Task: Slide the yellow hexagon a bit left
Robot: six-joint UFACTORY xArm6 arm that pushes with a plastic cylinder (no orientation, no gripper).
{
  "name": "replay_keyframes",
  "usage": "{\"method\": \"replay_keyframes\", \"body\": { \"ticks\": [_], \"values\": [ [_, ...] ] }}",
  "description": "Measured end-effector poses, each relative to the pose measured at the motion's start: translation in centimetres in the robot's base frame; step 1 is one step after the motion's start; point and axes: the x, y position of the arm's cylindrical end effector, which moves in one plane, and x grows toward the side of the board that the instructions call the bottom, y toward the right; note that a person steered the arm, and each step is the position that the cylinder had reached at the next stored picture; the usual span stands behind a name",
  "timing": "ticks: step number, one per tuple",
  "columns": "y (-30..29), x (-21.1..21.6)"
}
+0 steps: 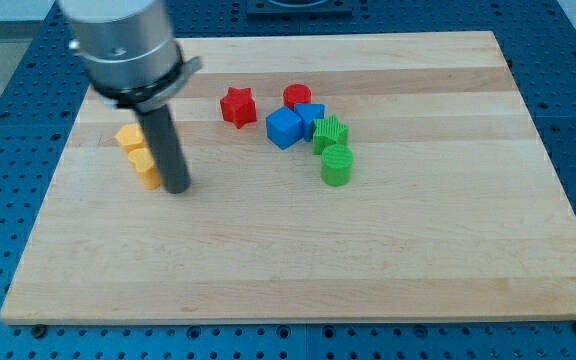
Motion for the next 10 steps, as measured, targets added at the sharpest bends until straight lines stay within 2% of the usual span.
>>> {"method": "replay_keyframes", "body": {
  "ticks": [2, 4, 5, 6, 9, 10],
  "values": [
    [-4.5, -4.8],
    [3.1, -4.8],
    [4.0, -6.2],
    [2.2, -8.0],
    [-5.2, -8.1],
    [-4.0, -8.1]
  ]
}}
